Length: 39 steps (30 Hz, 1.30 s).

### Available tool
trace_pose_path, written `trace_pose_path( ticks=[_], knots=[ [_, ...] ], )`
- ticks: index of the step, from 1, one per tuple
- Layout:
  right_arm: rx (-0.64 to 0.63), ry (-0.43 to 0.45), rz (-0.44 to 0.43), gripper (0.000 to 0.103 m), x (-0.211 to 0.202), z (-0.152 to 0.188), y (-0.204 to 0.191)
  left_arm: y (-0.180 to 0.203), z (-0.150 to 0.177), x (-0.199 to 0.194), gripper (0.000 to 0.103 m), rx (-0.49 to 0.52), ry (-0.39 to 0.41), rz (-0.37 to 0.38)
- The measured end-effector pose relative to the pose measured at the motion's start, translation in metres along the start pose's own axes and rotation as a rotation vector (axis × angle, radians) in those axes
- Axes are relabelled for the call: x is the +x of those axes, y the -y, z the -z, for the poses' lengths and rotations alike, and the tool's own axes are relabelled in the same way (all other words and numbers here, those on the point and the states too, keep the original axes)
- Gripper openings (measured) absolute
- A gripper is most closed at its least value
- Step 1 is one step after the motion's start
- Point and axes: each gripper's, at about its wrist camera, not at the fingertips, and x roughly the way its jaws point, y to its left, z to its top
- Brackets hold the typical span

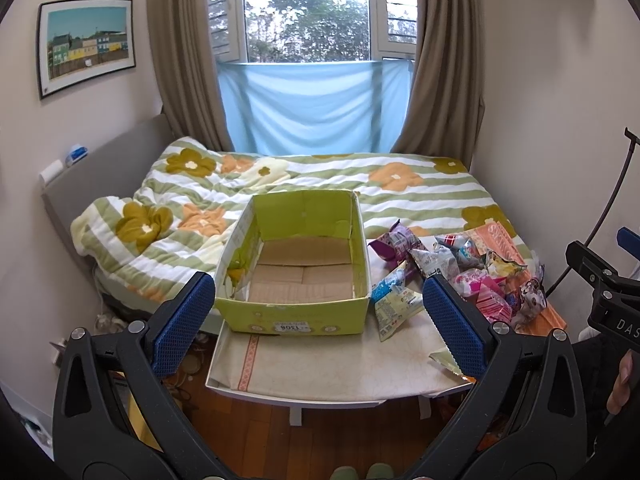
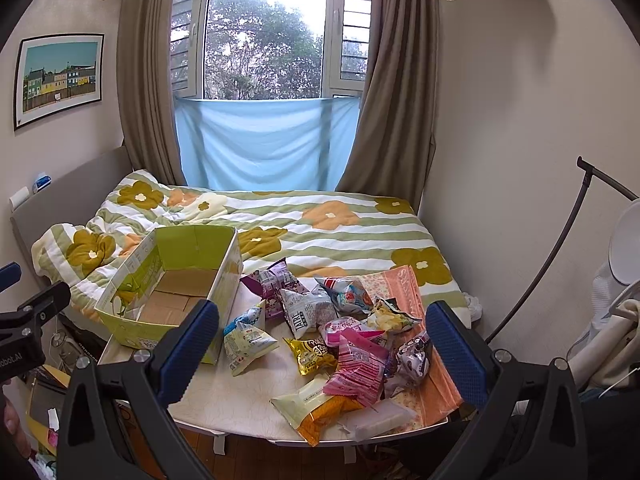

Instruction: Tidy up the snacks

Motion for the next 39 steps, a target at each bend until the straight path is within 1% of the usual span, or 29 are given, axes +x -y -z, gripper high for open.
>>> trace_pose_path(
  ticks=[13,18,21,25,29,31,35,36,39],
  knots=[
    [0.003,-0.006,0.003,0.103,0.0,0.0,0.0,-0.001,0.001,-0.002,0.103,-0.003,-0.006,0.006],
    [0.022,-0.017,0.021,0.103,-0.002,0.0,0.005,0.002,-0.002,0.004,0.103,0.015,-0.035,0.029],
    [0.048,-0.024,0.032,0.103,-0.004,0.003,0.016,0.006,-0.003,0.015,0.103,0.04,-0.068,0.068],
    [0.079,-0.057,0.064,0.103,0.004,0.011,0.032,0.022,0.001,0.043,0.103,0.097,-0.128,0.161],
    [0.082,-0.111,0.097,0.103,0.017,0.027,0.048,0.051,0.014,0.074,0.103,0.17,-0.186,0.256],
    [0.071,-0.143,0.116,0.103,0.026,0.038,0.059,0.069,0.023,0.093,0.103,0.209,-0.236,0.298],
    [0.029,-0.212,0.094,0.103,0.049,0.066,0.078,0.105,0.043,0.125,0.103,0.267,-0.319,0.377],
    [0.018,-0.245,0.081,0.103,0.059,0.075,0.084,0.117,0.05,0.136,0.103,0.284,-0.345,0.396],
    [0.008,-0.323,0.032,0.103,0.084,0.097,0.098,0.144,0.065,0.159,0.103,0.317,-0.405,0.421]
  ],
)
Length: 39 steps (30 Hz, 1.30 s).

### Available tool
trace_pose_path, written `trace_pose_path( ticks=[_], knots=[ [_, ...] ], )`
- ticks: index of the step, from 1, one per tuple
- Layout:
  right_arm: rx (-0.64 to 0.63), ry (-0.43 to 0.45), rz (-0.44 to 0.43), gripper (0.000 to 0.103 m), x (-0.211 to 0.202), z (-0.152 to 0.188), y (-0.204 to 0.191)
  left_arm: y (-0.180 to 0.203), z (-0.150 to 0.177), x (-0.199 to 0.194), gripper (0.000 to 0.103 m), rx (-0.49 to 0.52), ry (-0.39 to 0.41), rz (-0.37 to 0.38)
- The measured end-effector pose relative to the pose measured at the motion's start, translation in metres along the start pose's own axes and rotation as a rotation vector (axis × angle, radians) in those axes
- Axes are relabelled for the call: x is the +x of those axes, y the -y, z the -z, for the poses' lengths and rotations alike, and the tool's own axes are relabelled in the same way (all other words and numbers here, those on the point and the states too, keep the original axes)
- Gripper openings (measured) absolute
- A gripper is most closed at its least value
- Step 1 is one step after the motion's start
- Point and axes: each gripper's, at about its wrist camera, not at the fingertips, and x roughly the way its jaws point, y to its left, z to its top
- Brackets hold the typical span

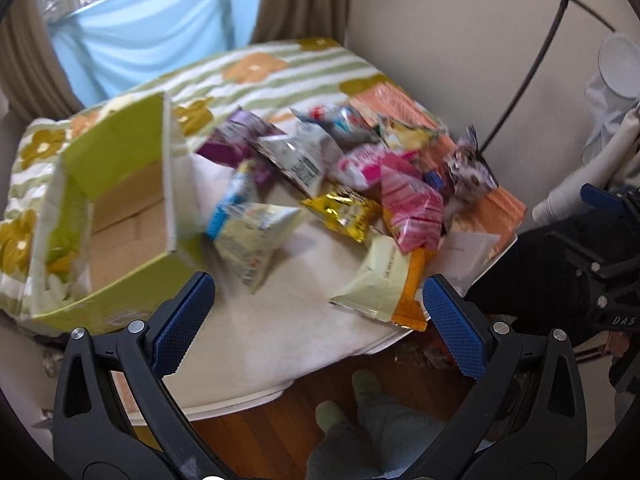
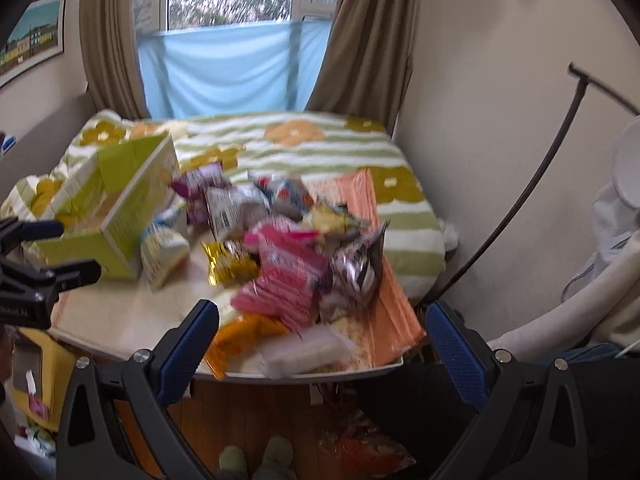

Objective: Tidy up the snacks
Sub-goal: 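Grasp the cream-and-orange bag with left tool while right tool grasps white pack, then carry both snacks into the yellow-green box and open both tools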

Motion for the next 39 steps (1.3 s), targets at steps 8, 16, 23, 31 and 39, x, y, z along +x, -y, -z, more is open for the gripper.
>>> trace_pose_path(
  ticks=[8,16,23,31,39],
  knots=[
    [-0.103,-0.182,-0.146,0.103,0.08,0.024,0.005,0.035,-0.008,0.084,0.103,0.04,-0.143,0.061],
    [-0.252,-0.252,-0.196,0.103,0.126,0.041,-0.011,0.048,-0.002,0.137,0.103,0.042,-0.264,0.076],
    [-0.266,-0.317,-0.245,0.103,0.158,0.041,-0.01,0.054,0.003,0.164,0.103,0.027,-0.319,0.1],
    [-0.26,-0.325,-0.28,0.101,0.173,0.044,-0.012,0.061,0.014,0.187,0.092,0.022,-0.358,0.132],
    [-0.298,-0.313,-0.281,0.079,0.17,0.038,-0.017,0.049,0.017,0.188,0.082,0.002,-0.353,0.135]
  ],
)
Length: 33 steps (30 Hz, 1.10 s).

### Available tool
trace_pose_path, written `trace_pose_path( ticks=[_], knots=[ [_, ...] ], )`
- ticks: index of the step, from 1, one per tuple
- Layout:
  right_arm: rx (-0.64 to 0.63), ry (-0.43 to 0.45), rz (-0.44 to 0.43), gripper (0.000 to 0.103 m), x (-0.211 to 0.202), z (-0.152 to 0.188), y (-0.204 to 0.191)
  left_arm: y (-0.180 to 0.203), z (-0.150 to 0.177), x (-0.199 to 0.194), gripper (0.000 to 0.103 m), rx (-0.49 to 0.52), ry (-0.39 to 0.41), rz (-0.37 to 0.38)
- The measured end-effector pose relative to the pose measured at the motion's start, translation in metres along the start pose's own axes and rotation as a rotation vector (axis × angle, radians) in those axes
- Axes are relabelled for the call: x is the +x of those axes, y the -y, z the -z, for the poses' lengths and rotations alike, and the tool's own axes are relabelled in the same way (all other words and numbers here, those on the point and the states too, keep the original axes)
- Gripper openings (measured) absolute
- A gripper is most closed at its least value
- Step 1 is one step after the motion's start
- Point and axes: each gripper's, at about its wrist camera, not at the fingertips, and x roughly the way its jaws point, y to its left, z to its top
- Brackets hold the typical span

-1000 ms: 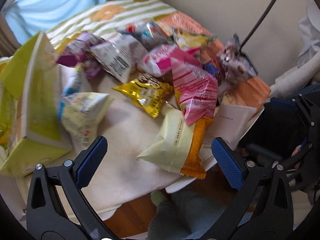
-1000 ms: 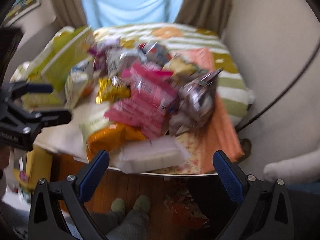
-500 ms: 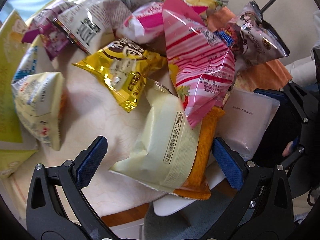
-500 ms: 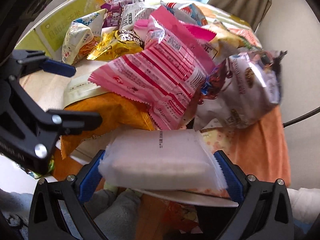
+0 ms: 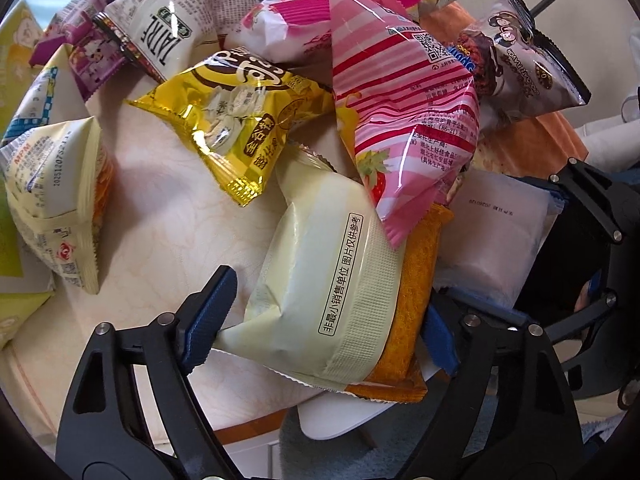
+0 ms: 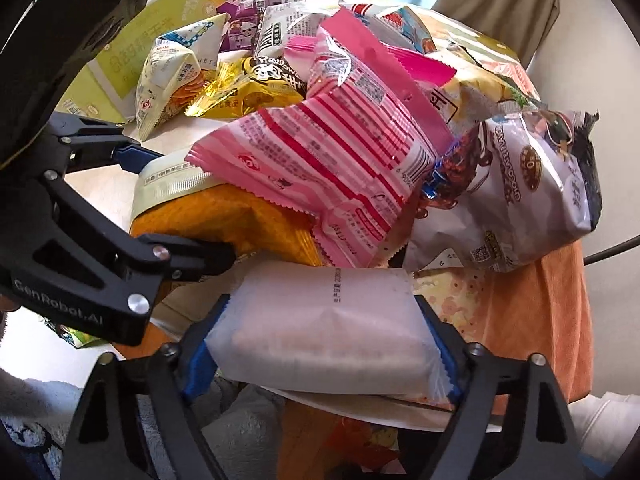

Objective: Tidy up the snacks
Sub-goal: 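Carry both snacks into the yellow-green box and open both tools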

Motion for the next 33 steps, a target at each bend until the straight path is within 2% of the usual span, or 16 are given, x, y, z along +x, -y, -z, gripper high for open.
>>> trace_pose_path(
  ticks=[2,10,19,21,27,33],
  knots=[
    [0.015,0.001,-0.003,0.075,-0.003,0.001,0.0,-0.003,0.004,-0.011,0.082,-0.007,0.007,0.002],
    [0.048,0.043,-0.018,0.074,-0.038,-0.009,-0.005,-0.016,0.023,-0.054,0.082,-0.043,0.048,-0.02],
    [-0.013,0.15,-0.031,0.074,-0.094,-0.022,-0.031,-0.021,0.047,-0.127,0.082,-0.151,0.198,-0.077],
    [-0.035,0.177,-0.036,0.074,-0.104,-0.032,-0.038,-0.032,0.048,-0.149,0.082,-0.177,0.234,-0.09],
    [-0.11,0.246,-0.031,0.074,-0.124,-0.064,-0.066,-0.074,0.047,-0.182,0.082,-0.236,0.316,-0.138],
    [-0.143,0.316,-0.043,0.074,-0.13,-0.117,-0.105,-0.144,0.055,-0.225,0.082,-0.279,0.39,-0.192]
  ],
)
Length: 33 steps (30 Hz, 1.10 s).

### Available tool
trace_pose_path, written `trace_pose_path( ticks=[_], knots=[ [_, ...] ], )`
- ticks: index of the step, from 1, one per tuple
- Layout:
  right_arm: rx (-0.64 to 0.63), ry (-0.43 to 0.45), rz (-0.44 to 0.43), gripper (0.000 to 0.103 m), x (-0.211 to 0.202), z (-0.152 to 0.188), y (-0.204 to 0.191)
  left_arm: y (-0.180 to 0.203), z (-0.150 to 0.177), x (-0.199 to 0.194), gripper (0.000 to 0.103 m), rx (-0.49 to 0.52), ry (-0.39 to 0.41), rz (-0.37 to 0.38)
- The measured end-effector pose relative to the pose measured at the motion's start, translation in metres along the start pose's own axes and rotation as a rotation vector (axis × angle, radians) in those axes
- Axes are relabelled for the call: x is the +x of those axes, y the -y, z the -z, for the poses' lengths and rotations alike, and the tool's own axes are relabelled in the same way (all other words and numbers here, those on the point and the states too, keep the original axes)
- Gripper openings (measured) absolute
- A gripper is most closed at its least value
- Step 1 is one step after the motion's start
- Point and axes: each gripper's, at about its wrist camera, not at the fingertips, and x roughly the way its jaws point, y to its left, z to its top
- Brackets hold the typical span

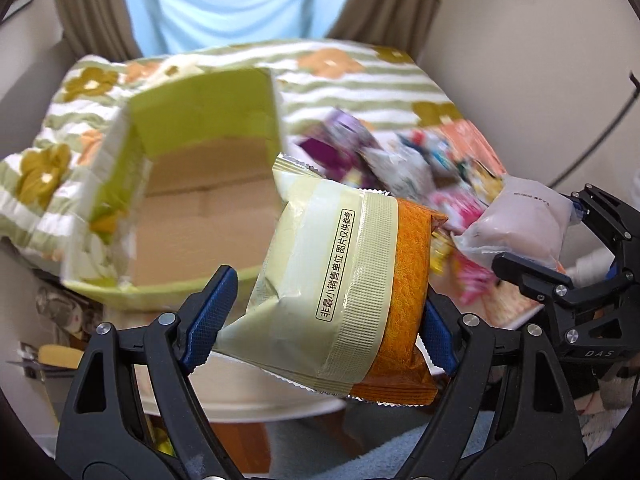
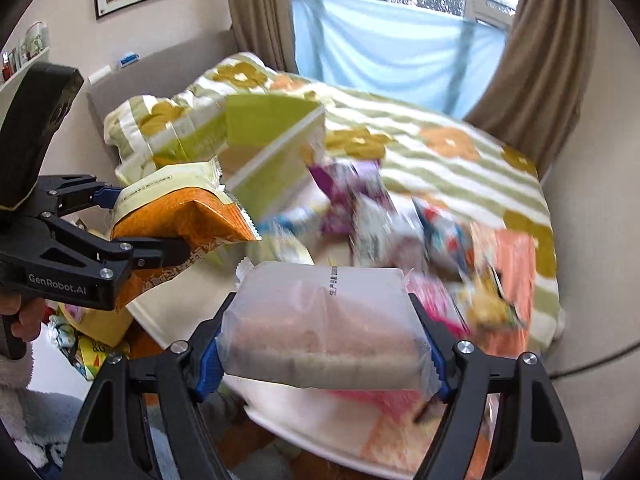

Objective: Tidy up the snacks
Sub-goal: 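Carry both snacks into the yellow-green box and open both tools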

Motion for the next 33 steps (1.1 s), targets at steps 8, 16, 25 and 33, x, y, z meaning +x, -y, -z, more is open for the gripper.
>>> trace_pose_path(
  ticks=[8,16,25,33],
  knots=[
    [-0.004,0.051,-0.019,0.074,0.042,-0.073,-0.055,-0.103,-0.037,0.008,0.082,-0.042,0.002,-0.057],
    [0.002,0.011,-0.001,0.074,0.098,-0.117,-0.101,-0.174,-0.058,0.049,0.082,0.008,-0.083,-0.105],
    [-0.081,-0.067,0.083,0.074,0.15,-0.128,-0.124,-0.185,-0.059,0.097,0.082,0.073,-0.19,-0.121],
    [-0.164,-0.113,0.061,0.074,0.174,-0.124,-0.12,-0.175,-0.065,0.108,0.088,0.088,-0.198,-0.146]
  ],
)
